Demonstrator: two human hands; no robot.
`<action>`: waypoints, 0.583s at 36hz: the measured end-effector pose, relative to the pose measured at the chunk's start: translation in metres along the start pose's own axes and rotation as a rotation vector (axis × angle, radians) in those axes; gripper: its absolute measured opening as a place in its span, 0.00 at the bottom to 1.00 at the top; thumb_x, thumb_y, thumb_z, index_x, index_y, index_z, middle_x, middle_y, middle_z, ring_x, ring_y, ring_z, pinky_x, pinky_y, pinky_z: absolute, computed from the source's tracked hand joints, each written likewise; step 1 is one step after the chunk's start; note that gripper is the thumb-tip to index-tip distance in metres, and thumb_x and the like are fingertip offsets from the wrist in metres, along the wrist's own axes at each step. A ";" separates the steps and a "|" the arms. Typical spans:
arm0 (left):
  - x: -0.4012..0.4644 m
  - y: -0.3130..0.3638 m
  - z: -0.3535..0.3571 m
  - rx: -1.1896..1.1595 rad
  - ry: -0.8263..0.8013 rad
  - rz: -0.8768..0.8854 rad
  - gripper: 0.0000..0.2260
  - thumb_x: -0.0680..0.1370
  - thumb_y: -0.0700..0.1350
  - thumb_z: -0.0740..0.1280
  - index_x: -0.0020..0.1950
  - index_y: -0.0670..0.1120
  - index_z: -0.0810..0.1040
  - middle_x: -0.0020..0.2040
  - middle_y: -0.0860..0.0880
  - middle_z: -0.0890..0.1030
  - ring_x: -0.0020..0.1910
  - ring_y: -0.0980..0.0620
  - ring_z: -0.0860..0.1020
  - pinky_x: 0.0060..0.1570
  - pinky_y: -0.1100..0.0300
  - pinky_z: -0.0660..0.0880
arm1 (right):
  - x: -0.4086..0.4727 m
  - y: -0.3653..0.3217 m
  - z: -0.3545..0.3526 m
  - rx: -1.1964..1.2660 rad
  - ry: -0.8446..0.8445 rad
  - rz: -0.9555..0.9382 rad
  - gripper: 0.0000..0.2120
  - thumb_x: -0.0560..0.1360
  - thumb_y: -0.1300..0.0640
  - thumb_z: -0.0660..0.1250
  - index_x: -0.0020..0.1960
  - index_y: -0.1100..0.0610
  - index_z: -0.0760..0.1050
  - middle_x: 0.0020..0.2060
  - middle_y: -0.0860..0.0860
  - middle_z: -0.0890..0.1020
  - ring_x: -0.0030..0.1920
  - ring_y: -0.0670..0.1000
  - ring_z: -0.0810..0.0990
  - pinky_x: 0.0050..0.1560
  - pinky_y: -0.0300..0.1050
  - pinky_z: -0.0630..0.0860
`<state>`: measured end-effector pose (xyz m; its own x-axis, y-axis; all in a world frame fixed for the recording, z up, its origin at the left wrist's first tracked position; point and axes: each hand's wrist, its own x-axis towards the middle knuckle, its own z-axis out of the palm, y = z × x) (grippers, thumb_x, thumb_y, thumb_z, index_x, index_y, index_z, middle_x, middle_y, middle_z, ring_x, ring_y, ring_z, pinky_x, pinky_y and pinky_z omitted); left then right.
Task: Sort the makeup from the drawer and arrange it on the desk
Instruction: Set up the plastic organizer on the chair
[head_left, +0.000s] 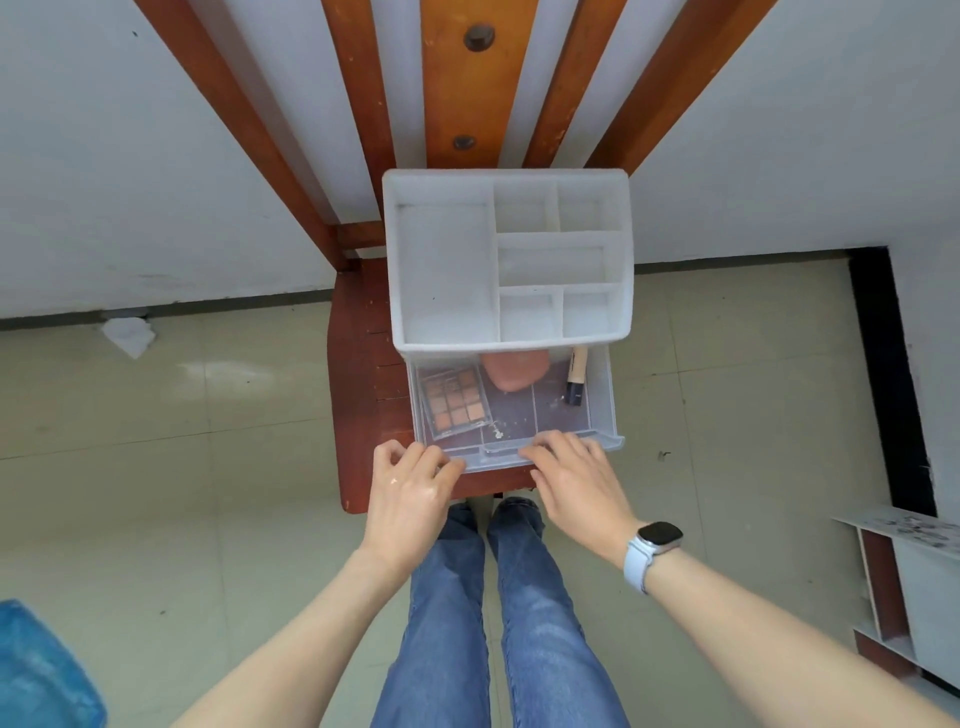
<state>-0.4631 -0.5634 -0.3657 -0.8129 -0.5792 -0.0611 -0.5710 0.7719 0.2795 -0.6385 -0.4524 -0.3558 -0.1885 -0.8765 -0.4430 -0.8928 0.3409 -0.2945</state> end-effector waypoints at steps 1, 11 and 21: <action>0.001 0.000 0.000 0.000 -0.006 -0.006 0.15 0.59 0.30 0.76 0.39 0.46 0.82 0.32 0.51 0.77 0.31 0.48 0.73 0.42 0.55 0.62 | 0.000 0.000 0.001 0.014 -0.022 -0.005 0.15 0.78 0.57 0.58 0.64 0.54 0.72 0.60 0.50 0.73 0.61 0.52 0.71 0.60 0.47 0.62; 0.002 -0.004 0.002 0.025 -0.011 0.041 0.11 0.62 0.32 0.76 0.39 0.46 0.82 0.32 0.50 0.76 0.30 0.47 0.72 0.41 0.54 0.63 | 0.041 -0.006 -0.014 0.394 0.173 0.422 0.28 0.77 0.47 0.61 0.71 0.60 0.61 0.68 0.55 0.67 0.69 0.54 0.65 0.65 0.49 0.65; 0.002 -0.008 0.007 0.021 0.053 0.071 0.13 0.61 0.33 0.77 0.41 0.46 0.83 0.32 0.50 0.77 0.33 0.47 0.73 0.43 0.54 0.63 | 0.106 -0.023 -0.009 0.836 0.325 0.747 0.34 0.70 0.45 0.71 0.65 0.63 0.63 0.62 0.59 0.65 0.60 0.61 0.70 0.59 0.46 0.67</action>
<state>-0.4608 -0.5683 -0.3751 -0.8443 -0.5358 0.0095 -0.5151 0.8163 0.2614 -0.6416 -0.5564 -0.3882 -0.7571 -0.3682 -0.5397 0.0087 0.8203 -0.5718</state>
